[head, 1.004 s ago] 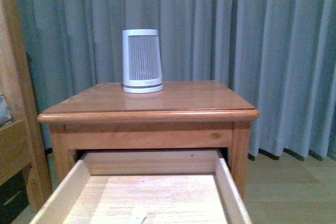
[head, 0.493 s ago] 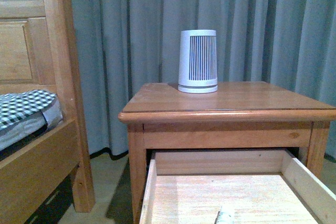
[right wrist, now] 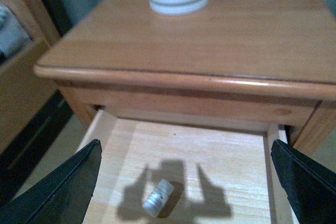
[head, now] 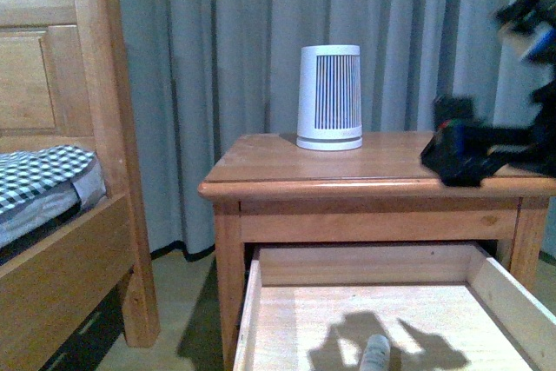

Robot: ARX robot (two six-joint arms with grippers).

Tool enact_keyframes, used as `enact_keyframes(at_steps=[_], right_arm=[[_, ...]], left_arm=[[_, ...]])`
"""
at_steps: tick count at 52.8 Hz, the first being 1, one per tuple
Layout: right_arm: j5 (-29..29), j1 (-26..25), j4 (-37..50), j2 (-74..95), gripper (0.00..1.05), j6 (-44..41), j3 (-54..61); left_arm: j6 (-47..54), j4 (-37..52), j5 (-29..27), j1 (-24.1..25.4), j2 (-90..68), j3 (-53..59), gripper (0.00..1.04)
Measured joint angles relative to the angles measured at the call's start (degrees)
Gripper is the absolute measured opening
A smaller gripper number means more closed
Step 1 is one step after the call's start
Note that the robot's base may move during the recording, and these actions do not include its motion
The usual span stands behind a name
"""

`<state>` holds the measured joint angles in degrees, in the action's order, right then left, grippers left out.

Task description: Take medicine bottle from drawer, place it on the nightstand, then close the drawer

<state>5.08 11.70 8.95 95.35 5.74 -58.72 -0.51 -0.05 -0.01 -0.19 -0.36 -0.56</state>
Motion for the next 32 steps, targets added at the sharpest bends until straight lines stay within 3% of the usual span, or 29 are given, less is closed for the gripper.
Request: enact_keyframes(at_steps=[10, 24, 30, 32], right_arm=[[5.66, 3.32, -3.72, 19.37, 0.98, 2.23, -8.22], [7.08, 6.69, -4.81, 30.73, 0.98, 4.09, -14.62], [7.21, 7.82, -5.01, 32.63, 0.98, 4.55, -16.17], [7.65, 8.22, -5.90, 33.24, 0.93, 5.29, -16.76]], left_arm=[[0.00, 0.00, 0.00, 0.00, 0.00, 0.00, 0.57], [0.04, 0.00, 0.00, 0.00, 0.00, 0.00, 1.00], [0.09, 0.00, 0.00, 0.00, 0.00, 0.00, 0.98], [0.09, 0.00, 0.00, 0.00, 0.00, 0.00, 0.98]])
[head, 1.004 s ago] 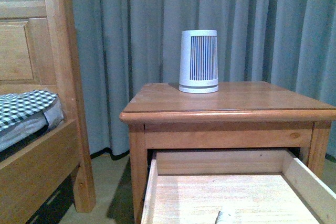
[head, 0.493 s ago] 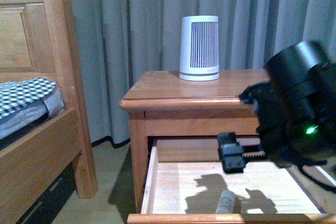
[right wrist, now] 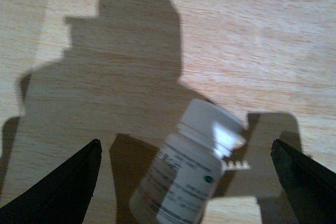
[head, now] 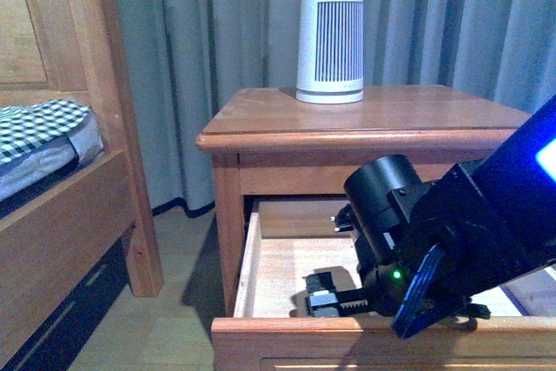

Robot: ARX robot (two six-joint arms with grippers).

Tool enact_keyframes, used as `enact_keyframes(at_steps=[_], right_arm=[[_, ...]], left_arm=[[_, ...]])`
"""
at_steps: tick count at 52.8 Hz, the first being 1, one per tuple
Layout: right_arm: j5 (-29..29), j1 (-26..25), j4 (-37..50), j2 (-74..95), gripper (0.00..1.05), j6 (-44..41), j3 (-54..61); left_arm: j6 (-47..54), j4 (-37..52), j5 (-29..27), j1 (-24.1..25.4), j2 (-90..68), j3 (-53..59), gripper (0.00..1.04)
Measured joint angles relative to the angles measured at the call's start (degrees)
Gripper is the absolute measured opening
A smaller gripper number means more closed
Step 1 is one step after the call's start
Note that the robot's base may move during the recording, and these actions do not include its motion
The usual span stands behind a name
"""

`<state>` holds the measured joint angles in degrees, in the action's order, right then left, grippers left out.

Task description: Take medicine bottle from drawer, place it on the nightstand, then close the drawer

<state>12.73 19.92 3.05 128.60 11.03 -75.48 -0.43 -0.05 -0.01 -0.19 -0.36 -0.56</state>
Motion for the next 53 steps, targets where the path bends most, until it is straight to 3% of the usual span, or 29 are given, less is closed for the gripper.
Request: enact_keyframes(at_steps=[25, 40, 53], right_arm=[[-0.92, -0.24, 1.97, -0.87, 0.31, 3.19, 1.62], [-7.02, -3.85, 6.43, -15.39, 0.29, 0.79, 10.23], [-10.97, -5.81, 2.80, -27.41, 0.29, -1.33, 6.47]], left_arm=[[0.00, 0.00, -0.02, 0.00, 0.00, 0.00, 0.98], [0.00, 0.00, 0.00, 0.00, 0.00, 0.00, 0.98], [0.00, 0.00, 0.00, 0.00, 0.00, 0.00, 0.98]])
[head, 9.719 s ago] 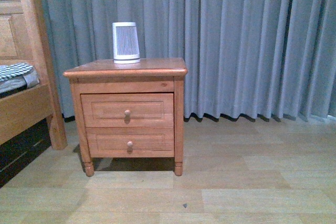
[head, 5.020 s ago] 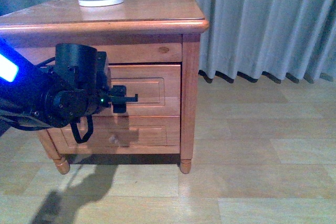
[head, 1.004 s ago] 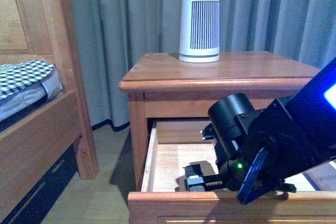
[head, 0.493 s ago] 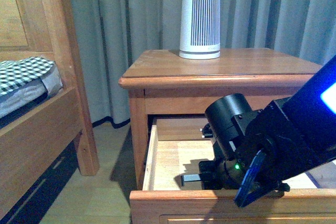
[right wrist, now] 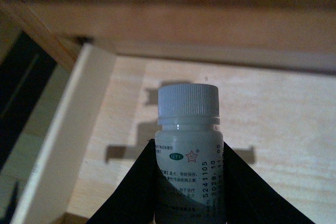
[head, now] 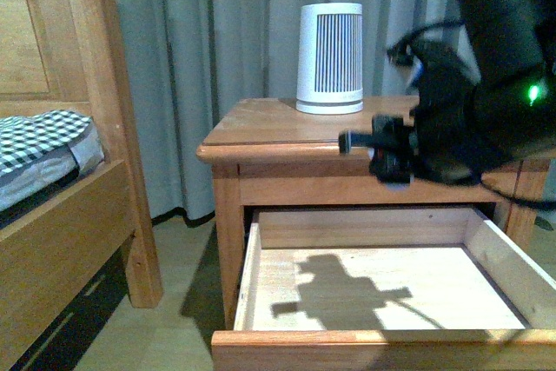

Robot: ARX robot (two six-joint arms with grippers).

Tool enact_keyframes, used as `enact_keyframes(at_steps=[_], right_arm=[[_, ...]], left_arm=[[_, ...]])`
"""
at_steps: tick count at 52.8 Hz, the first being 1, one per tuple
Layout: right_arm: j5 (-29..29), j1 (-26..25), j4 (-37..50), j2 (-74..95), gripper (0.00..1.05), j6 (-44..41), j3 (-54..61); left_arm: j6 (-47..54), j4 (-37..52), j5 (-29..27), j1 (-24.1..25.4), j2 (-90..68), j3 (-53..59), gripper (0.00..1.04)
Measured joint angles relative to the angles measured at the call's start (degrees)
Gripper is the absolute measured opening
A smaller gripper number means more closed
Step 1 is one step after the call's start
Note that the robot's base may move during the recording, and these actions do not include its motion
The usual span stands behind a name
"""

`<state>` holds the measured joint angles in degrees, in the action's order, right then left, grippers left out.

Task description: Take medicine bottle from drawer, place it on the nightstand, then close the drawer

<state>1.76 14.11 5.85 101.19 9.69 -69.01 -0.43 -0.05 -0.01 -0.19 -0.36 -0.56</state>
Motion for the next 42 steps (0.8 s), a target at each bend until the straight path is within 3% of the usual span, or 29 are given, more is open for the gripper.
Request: enact_keyframes(at_steps=[8, 22, 31, 42], right_arm=[[4.07, -2.10, -0.46, 1.64, 0.29, -2.25, -11.85], [11.30, -1.84, -1.88, 21.68, 0.29, -8.26, -36.39], [14.40, -1.16, -2.89, 27.19, 0.56, -9.57, -40.89], [12.07, -1.22, -2.05, 25.44, 0.88, -8.63, -40.57]], left_arm=[[0.00, 0.00, 0.00, 0.00, 0.00, 0.00, 0.98], [0.00, 0.00, 0.00, 0.00, 0.00, 0.00, 0.98], [0.00, 0.00, 0.00, 0.00, 0.00, 0.00, 0.98], [0.00, 0.00, 0.00, 0.00, 0.00, 0.00, 0.98]])
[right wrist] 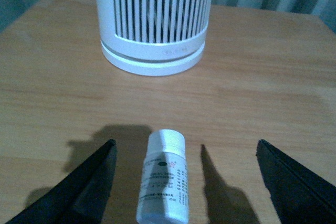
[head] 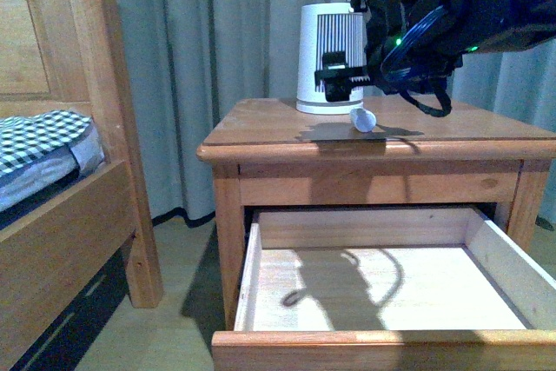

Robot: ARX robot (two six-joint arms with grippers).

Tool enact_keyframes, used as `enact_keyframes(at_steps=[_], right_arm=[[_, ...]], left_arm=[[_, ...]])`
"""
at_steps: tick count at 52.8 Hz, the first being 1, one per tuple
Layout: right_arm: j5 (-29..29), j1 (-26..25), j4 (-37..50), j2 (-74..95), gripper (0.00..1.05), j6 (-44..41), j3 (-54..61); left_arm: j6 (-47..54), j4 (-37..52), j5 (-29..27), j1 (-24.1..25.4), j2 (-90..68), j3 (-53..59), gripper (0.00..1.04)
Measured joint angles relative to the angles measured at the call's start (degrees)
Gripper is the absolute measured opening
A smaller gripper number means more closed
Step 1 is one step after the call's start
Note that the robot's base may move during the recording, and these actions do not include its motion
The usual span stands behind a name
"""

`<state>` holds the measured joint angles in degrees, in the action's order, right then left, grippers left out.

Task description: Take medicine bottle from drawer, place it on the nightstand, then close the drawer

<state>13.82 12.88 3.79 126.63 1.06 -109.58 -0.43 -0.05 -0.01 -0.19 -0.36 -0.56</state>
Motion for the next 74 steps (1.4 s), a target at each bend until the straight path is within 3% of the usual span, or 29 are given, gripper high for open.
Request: enact_keyframes(at_steps=[4, 12, 28, 36, 42, 48, 62, 74], right_arm=[[-2.36, 0.13, 1.16, -4.17, 0.99, 1.29, 3.54], [-8.79, 0.42, 1.97, -18.56, 0.97, 4.92, 15.61], [-21.46, 0.20, -5.46, -53.02, 0.47, 11.54, 51.95], [-21.99, -0.17, -9.57, -63.63, 0.23, 11.69, 69.26], [-19.41, -0.46, -8.02, -65.96, 0.04, 11.37, 80.65], [-16.48, -0.57, -0.48, -62.20, 0.03, 9.31, 88.67], [-12.68, -4.70, 24.20, -35.43, 0.03, 0.98, 84.19], [-9.07, -7.56, 23.91, -14.95, 0.03, -5.20, 67.89]], left_arm=[[0.00, 0.00, 0.00, 0.00, 0.00, 0.00, 0.98], [0.00, 0.00, 0.00, 0.00, 0.00, 0.00, 0.98], [0.00, 0.00, 0.00, 0.00, 0.00, 0.00, 0.98], [0.00, 0.00, 0.00, 0.00, 0.00, 0.00, 0.98], [0.00, 0.00, 0.00, 0.00, 0.00, 0.00, 0.98], [0.00, 0.00, 0.00, 0.00, 0.00, 0.00, 0.98], [0.00, 0.00, 0.00, 0.00, 0.00, 0.00, 0.98], [0.00, 0.00, 0.00, 0.00, 0.00, 0.00, 0.98]])
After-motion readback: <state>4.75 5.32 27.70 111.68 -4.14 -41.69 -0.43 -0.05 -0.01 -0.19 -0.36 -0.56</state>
